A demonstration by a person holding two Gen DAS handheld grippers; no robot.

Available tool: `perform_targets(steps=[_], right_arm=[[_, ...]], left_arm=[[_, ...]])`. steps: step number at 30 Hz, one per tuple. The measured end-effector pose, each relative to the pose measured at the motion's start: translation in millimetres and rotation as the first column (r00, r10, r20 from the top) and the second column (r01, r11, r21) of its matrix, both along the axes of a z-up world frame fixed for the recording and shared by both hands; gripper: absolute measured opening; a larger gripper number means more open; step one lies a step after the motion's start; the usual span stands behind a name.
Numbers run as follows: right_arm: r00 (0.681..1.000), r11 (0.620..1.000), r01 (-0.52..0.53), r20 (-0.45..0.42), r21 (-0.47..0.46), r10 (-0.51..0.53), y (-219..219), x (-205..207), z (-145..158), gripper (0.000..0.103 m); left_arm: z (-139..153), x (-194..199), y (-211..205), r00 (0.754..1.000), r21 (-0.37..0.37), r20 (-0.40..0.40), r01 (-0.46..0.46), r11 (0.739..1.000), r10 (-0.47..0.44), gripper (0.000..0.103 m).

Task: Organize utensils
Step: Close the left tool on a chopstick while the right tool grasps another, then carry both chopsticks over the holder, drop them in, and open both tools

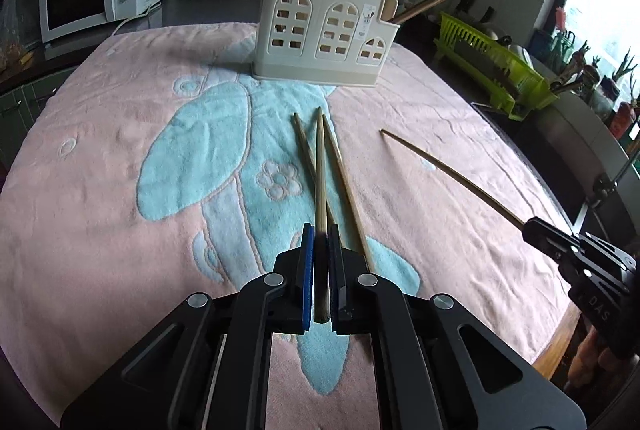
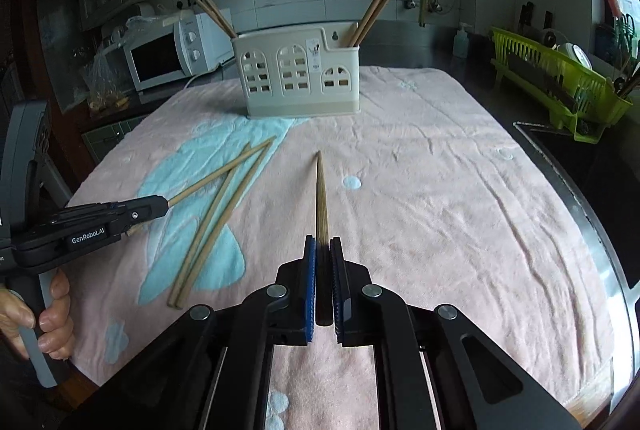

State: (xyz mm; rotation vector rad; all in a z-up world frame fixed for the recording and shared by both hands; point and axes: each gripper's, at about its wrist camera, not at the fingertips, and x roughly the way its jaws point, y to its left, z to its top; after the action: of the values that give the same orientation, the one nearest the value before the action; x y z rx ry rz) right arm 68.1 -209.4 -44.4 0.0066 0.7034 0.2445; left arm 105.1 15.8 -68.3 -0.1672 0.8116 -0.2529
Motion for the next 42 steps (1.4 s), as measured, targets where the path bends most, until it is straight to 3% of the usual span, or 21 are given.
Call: perform_targets(steps=[4,11,15,27,34,42], right_arm=[[0.998,1.0,-0.006,0.066,0.016,0.005,-3.4,3.7,26.7,0.007],[0.987,0.997,-0.035,0.158,0.069,0.023,-10.3,26.0,70.0,0.007],[0.985,0.994,-0.062,0.168,0.084,0.047,-11.4,47.8,86.4,0.007],[0.971,0.981,-0.152,0.205,0.122,0.125,-19.2,101.9,148.6,0.007],[0.959,0.981,-0.172,0.242,0.095,0.144,-25.2,132.4,192.8,0.007],[0.959,0.987,-0.154,0.247,0.053,0.136,-30.6,170.7,219.0,0.007]], left_arm=[[17.7,1.1,9.1,0.999,-0.042,0.046,-0.008,0.999,0.01,0.005],[52.8,10.9,13.5,0.991,-0.041,0.133,0.0,0.999,0.006,0.005],[68.9,22.2,17.8,0.988,-0.056,0.155,-0.003,0.998,0.011,0.005],[126.6,56.2,12.8,0.964,0.001,0.266,-0.003,1.0,0.003,0.005],[178.1,73.1,7.7,0.933,0.02,0.36,-0.01,1.0,0.002,0.005],[249.5,112.9,3.0,0.87,0.031,0.49,-0.077,0.997,0.053,0.005]])
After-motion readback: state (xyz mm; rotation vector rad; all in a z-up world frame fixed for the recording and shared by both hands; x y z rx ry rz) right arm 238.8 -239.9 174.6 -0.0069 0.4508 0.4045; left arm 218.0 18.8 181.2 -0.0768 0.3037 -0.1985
